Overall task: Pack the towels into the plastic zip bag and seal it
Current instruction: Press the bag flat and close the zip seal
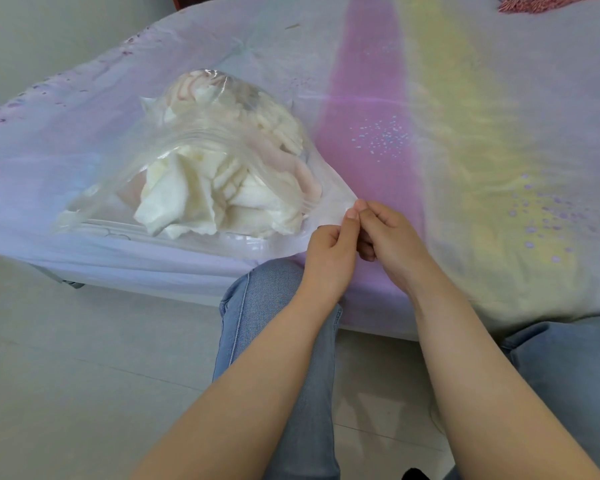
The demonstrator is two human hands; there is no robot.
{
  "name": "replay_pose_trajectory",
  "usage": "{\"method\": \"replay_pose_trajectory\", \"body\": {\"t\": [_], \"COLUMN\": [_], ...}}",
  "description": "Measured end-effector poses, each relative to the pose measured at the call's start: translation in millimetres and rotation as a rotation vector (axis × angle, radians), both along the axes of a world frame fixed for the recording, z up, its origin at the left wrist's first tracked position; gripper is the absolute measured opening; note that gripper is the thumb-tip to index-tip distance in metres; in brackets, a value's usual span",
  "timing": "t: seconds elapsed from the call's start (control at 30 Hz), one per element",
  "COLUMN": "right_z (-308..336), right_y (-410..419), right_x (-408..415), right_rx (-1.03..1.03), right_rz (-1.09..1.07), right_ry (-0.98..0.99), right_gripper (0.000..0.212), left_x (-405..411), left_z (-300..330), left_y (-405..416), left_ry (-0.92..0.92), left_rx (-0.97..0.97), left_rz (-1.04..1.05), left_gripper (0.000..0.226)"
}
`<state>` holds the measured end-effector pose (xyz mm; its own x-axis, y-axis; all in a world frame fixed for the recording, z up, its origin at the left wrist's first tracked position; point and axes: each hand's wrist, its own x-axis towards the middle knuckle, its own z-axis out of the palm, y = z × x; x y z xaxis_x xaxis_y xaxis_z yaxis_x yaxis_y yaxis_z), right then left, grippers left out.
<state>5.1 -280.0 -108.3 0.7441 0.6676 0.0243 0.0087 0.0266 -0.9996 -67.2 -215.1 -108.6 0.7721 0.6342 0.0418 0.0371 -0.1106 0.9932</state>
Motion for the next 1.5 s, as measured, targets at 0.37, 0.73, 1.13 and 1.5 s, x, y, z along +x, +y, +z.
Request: {"method": "replay_pose_trajectory", "body": {"t": [0.37, 0.73, 1.13, 1.5], "right_z": [-6.5, -5.4, -21.1, 36.0], "right_y": [16.6, 14.6, 5.3, 71.0], "right_x": [-20.6, -5.7, 20.1, -78.8], "right_rx": [0.281, 0.427, 0.107, -0.049], "right_rz": [-0.156, -0.24, -0.249, -0.142], "right_ry": [0.337, 0.608, 0.579, -1.055], "right_gripper": [0.047, 0.041, 0.028, 0.032], "left_x": [2.0, -24.1, -62.9, -129.4], "left_z": [-5.1, -0.3, 3.8, -0.6], "left_y": [-6.4, 24.7, 66.2, 55.4], "left_ry": [-0.064, -0.145, -0.085, -0.309], "left_rx": [-0.14, -0.111, -0.02, 0.381], "left_rz": [0.304, 0.521, 0.498, 0.888], "left_gripper": [0.057, 0.049, 0.05, 0.005]}}
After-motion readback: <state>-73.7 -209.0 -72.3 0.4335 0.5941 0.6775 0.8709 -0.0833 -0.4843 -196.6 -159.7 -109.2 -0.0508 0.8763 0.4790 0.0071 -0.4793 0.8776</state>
